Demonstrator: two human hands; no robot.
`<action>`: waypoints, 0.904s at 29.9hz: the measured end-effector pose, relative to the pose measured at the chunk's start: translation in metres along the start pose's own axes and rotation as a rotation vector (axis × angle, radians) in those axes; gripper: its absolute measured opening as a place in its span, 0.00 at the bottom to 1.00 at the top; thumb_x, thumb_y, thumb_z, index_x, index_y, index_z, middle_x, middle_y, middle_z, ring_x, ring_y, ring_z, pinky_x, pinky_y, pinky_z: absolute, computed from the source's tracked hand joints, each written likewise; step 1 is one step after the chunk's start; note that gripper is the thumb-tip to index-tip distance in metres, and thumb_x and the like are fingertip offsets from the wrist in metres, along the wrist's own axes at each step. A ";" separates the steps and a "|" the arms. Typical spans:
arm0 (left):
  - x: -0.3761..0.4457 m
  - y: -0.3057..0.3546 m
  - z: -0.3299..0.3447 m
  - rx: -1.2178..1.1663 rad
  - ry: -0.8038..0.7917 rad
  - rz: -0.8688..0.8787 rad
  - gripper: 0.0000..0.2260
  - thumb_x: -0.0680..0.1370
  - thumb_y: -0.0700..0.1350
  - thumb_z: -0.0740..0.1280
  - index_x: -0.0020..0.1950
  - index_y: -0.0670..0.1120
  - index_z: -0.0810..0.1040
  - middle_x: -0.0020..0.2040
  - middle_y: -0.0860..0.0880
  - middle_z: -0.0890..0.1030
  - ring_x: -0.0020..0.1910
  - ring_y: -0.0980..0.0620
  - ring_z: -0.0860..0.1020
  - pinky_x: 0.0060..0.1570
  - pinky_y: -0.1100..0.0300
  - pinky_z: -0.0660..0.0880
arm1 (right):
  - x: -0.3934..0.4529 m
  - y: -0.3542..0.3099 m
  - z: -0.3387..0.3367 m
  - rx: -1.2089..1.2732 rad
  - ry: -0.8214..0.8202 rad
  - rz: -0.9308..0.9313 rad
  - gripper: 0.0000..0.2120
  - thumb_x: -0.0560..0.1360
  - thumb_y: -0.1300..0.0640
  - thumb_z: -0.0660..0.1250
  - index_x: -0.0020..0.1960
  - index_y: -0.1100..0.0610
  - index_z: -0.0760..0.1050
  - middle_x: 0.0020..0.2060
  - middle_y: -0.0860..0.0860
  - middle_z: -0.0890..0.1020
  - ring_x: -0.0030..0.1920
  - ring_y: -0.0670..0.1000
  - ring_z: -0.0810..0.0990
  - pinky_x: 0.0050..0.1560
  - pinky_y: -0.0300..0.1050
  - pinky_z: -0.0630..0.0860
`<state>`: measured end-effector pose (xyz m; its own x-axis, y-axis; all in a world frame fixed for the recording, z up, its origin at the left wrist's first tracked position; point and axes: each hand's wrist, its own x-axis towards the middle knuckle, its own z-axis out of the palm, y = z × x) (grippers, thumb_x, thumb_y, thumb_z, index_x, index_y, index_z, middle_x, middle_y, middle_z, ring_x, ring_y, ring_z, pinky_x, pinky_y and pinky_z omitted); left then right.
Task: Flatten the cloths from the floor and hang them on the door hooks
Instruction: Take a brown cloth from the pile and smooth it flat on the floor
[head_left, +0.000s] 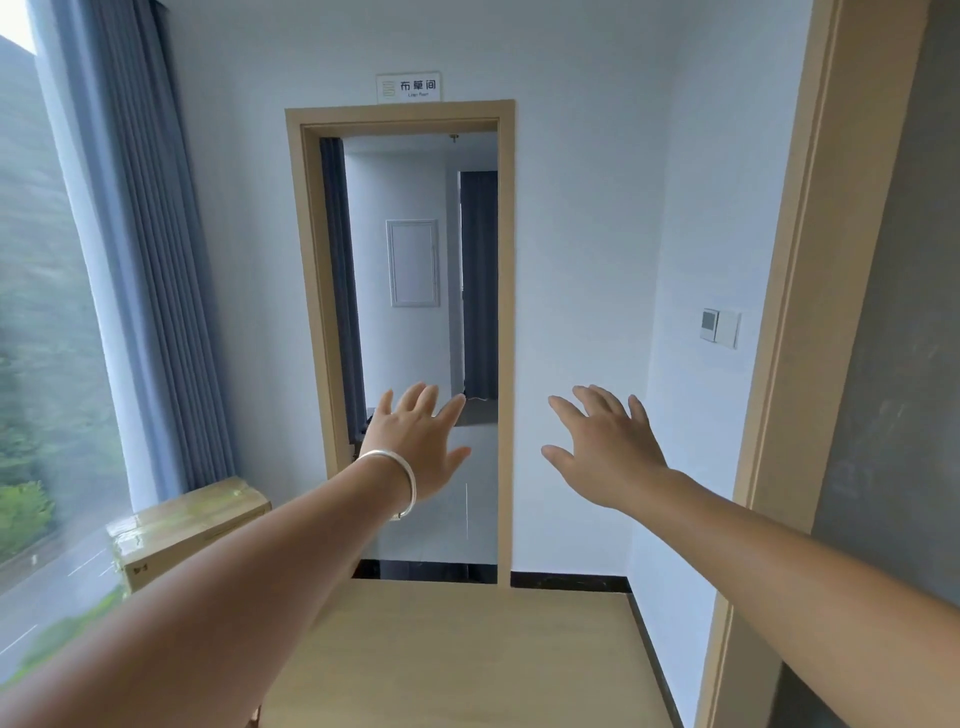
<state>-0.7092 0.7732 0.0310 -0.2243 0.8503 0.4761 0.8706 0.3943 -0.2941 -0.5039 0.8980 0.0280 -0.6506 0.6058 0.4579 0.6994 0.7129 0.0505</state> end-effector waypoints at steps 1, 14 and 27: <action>0.017 -0.001 0.008 0.003 -0.007 -0.009 0.30 0.79 0.64 0.52 0.77 0.54 0.50 0.76 0.46 0.57 0.76 0.45 0.52 0.73 0.42 0.51 | 0.017 0.009 0.007 0.002 0.005 -0.001 0.29 0.79 0.39 0.53 0.76 0.47 0.52 0.77 0.52 0.54 0.77 0.52 0.48 0.74 0.61 0.45; 0.187 0.008 0.120 0.038 -0.095 -0.042 0.32 0.78 0.66 0.51 0.77 0.54 0.48 0.77 0.46 0.55 0.77 0.45 0.50 0.73 0.40 0.50 | 0.177 0.089 0.107 0.016 -0.052 -0.009 0.29 0.79 0.39 0.53 0.77 0.47 0.52 0.77 0.52 0.54 0.77 0.52 0.47 0.75 0.61 0.44; 0.376 -0.035 0.245 -0.031 -0.064 -0.038 0.31 0.79 0.64 0.50 0.78 0.53 0.46 0.77 0.46 0.53 0.77 0.46 0.48 0.73 0.42 0.47 | 0.366 0.119 0.212 -0.058 -0.047 -0.013 0.29 0.79 0.39 0.53 0.76 0.48 0.53 0.77 0.52 0.55 0.77 0.52 0.49 0.74 0.61 0.46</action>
<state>-0.9316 1.1650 0.0173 -0.2841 0.8559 0.4322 0.8740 0.4165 -0.2504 -0.7212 1.2799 0.0131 -0.6716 0.6138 0.4151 0.7061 0.6999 0.1076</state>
